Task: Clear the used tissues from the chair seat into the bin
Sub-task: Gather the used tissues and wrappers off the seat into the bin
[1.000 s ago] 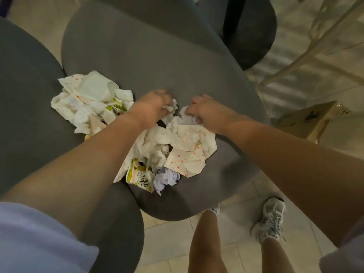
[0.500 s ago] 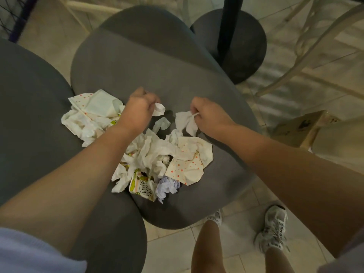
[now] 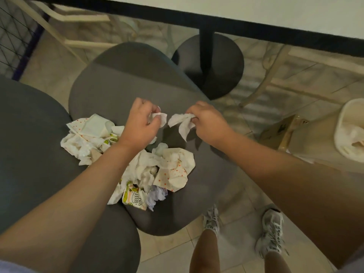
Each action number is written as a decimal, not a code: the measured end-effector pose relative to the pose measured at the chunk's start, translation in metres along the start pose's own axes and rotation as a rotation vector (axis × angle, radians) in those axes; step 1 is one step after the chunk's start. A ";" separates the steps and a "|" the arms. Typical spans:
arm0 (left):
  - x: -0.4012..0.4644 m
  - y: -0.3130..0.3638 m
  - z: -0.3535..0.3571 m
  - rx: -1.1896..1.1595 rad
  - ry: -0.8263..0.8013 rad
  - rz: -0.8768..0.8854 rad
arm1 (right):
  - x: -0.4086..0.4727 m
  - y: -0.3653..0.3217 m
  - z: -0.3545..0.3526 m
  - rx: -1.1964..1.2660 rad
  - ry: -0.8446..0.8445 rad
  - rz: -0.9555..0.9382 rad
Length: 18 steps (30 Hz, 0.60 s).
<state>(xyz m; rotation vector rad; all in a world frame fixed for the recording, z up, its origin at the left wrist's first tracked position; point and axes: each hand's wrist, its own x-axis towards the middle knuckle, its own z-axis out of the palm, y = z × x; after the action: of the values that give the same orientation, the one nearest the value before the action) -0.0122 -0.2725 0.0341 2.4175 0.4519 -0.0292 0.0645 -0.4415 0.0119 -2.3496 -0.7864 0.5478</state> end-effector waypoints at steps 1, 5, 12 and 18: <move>0.000 0.011 0.003 -0.007 0.003 0.019 | -0.006 0.005 -0.009 0.010 0.021 0.002; -0.001 0.056 0.024 -0.020 -0.025 0.117 | -0.034 0.032 -0.044 0.073 0.096 0.015; -0.003 0.154 0.089 -0.002 -0.101 0.300 | -0.104 0.102 -0.108 0.115 0.204 0.120; -0.012 0.248 0.161 -0.048 -0.164 0.486 | -0.174 0.179 -0.166 0.046 0.319 0.217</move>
<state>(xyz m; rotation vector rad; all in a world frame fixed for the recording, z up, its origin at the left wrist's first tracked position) 0.0738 -0.5543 0.0634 2.3913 -0.2117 -0.0033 0.0970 -0.7365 0.0511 -2.4122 -0.3736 0.2633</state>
